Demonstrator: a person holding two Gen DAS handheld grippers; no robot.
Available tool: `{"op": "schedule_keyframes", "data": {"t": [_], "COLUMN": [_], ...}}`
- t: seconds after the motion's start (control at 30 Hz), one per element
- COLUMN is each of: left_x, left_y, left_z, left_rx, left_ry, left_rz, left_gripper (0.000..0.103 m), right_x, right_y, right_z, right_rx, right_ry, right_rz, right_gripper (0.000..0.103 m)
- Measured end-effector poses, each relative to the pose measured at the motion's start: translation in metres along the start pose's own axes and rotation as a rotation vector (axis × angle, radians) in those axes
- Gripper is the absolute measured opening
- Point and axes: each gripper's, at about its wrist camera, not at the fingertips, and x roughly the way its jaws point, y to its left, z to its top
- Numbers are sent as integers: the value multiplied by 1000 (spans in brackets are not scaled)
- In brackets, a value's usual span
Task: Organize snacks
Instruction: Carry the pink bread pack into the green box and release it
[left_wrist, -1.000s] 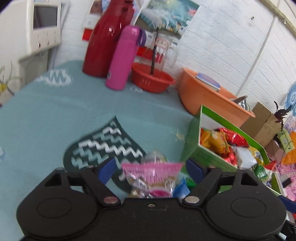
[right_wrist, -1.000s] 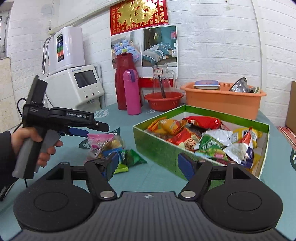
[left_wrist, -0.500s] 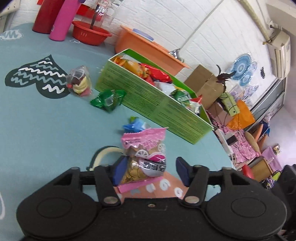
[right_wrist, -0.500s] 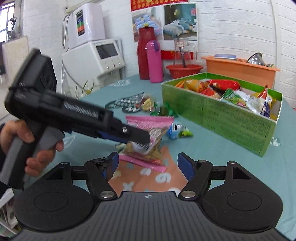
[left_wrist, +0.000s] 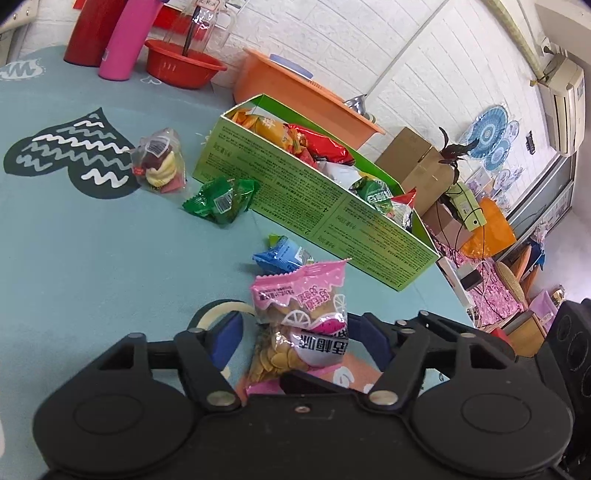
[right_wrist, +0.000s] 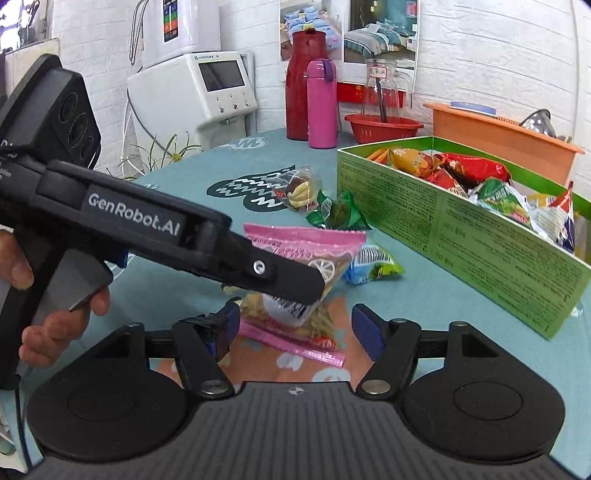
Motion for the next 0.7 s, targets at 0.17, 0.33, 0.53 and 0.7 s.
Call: {"op": "schedule_keyframes", "data": {"t": [0.17,0.33,0.53,0.7], "left_x": [3,-4,-3,11], "left_y": [-8,-30,-60,-74], "left_z": [0,13,52,86], "left_rx": [23,80,154,192], "left_ry": [-3,-41,-108,-151], "left_rz": [5,-20,-52,-73], "left_gripper": [81,81,81,81], "right_x": [7,-12,-32,-32], "right_y": [-1,-6,-23,-45], "right_z": [2,7,34,59], "right_rx": [7,19,0,-2], "right_ry": [-1,-54,-164,-238], "right_rz": [1,-23,-82,-130], "right_gripper": [65,63,63,63]}}
